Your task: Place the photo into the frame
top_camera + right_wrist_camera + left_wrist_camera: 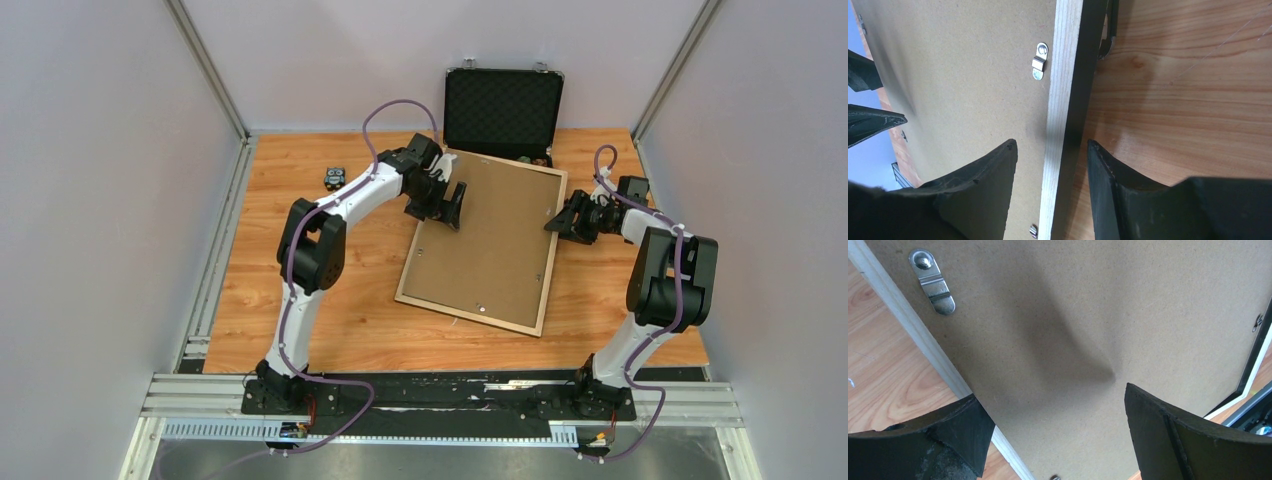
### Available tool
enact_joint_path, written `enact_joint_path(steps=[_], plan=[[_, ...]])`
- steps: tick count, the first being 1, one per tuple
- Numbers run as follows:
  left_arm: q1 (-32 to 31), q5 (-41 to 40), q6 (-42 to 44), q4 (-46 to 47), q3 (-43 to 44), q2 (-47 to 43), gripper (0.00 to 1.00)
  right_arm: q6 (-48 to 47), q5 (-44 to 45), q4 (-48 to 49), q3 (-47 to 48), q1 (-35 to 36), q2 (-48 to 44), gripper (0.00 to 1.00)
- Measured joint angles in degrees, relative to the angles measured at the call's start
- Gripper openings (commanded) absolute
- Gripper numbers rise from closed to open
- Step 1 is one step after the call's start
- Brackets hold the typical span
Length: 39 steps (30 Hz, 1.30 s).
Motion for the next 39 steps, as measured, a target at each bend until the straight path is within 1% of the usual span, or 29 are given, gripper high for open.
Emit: enact_joint_path(steps=[15,28,33,36,39], plan=[[0.2,-1.3,-0.3,-1.6,-0.3,-4.3,1.0,0.0,0.0,0.0,0.0,0.0,0.0,0.52],[0.1,-1.4,0.0,0.3,-1.2,-4.6,1.0,0.0,0.0,0.0,0.0,0.0,0.0,0.52],[0.1,-1.6,0.9,0.7,2.6,-4.0,1.0,0.0,0.0,0.0,0.0,0.0,0.0,0.52],[0.1,-2.1,1.7,2.8,5.3,-3.1,1.0,0.0,0.0,0.0,0.0,0.0,0.0,0.52],[0.1,-3.3,2.7,5.0,6.0,-2.3,1.0,0.0,0.0,0.0,0.0,0.0,0.0,0.52]])
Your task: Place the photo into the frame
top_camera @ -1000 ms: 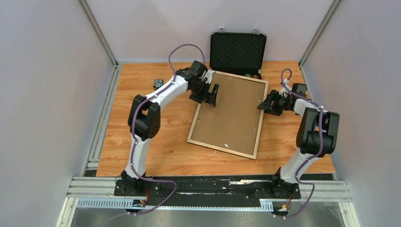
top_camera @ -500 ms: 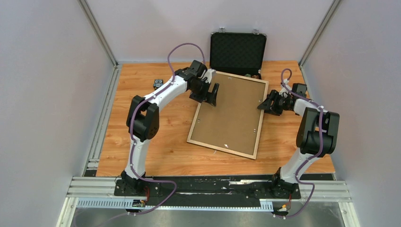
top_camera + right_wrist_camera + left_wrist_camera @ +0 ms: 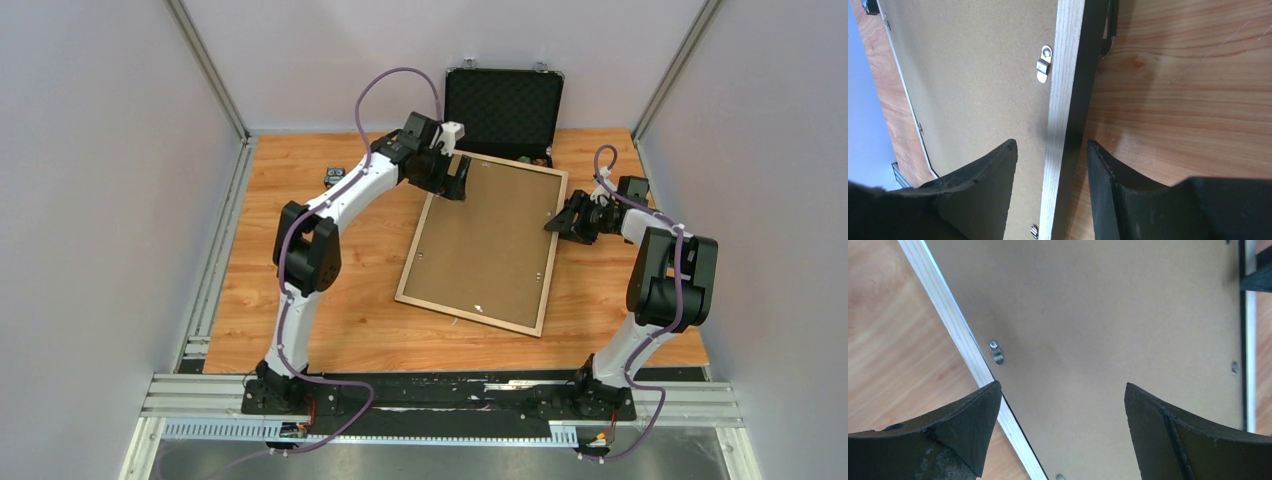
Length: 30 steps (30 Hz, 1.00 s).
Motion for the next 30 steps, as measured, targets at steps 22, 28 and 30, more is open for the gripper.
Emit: enact_joint_path(steps=[22,28,30], plan=[[0.1,-7.3,3.9,7.1,10.8,12.7,1.0,0.0,0.0,0.1,-0.5,0.0,0.1,0.52],[0.2,-6.7,3.8,7.9,11.7,13.9,1.0,0.0,0.0,0.1,-0.5,0.0,0.1,0.52],[0.3,-6.4,3.6,8.0,11.8,14.0,1.0,0.0,0.0,0.1,-0.5,0.0,0.1,0.52]])
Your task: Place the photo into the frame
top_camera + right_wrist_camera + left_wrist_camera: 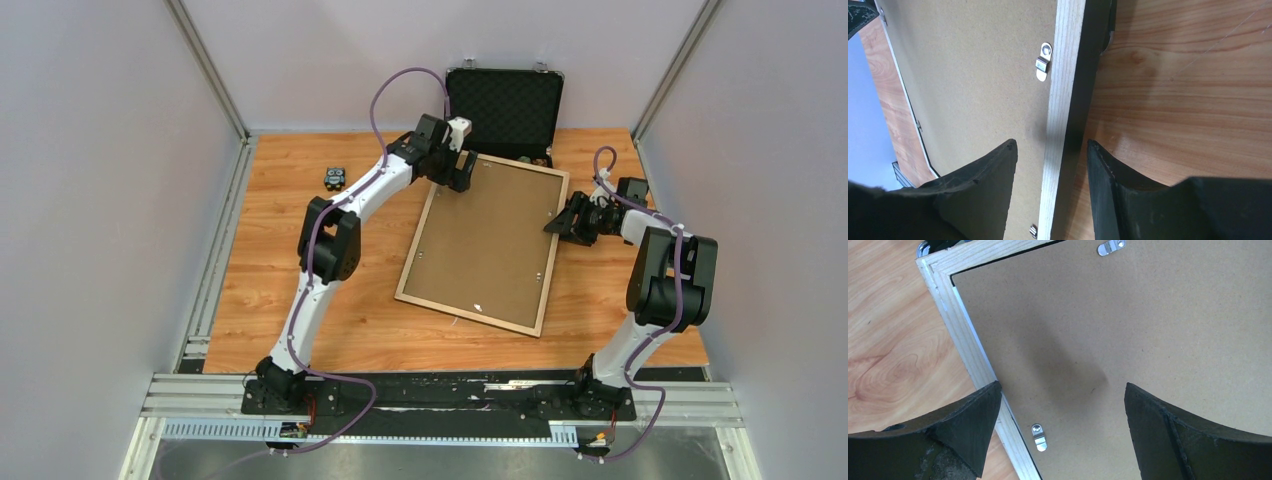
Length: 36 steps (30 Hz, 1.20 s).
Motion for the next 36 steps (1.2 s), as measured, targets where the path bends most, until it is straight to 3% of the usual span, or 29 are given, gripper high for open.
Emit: enact_joint_path(steps=[36], plan=[[3.0,13.4,-2.5,3.0,0.0,0.9,1.0,0.0,-0.5,0.0,0.0,0.0,0.8,0.52]])
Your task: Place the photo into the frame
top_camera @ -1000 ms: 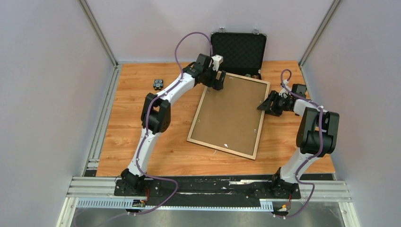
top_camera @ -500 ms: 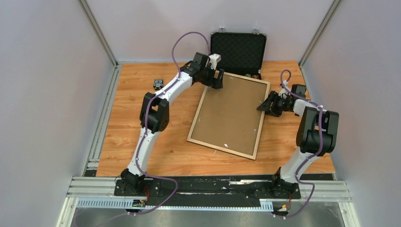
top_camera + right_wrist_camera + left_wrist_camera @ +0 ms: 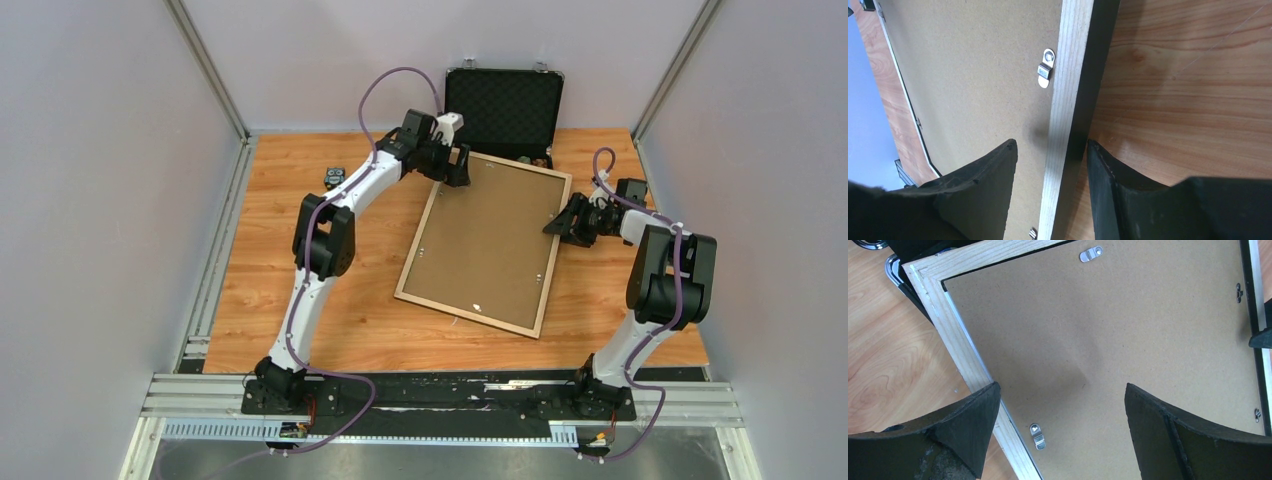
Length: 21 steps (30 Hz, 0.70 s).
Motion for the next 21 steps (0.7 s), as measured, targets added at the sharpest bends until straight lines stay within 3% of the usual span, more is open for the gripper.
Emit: enact_joint_path(steps=[21], plan=[[0.5,3.6,4.9,3.7,-4.1,-1.4,1.0,0.0,-1.0,0.0,0.0,0.0,1.1,0.52]])
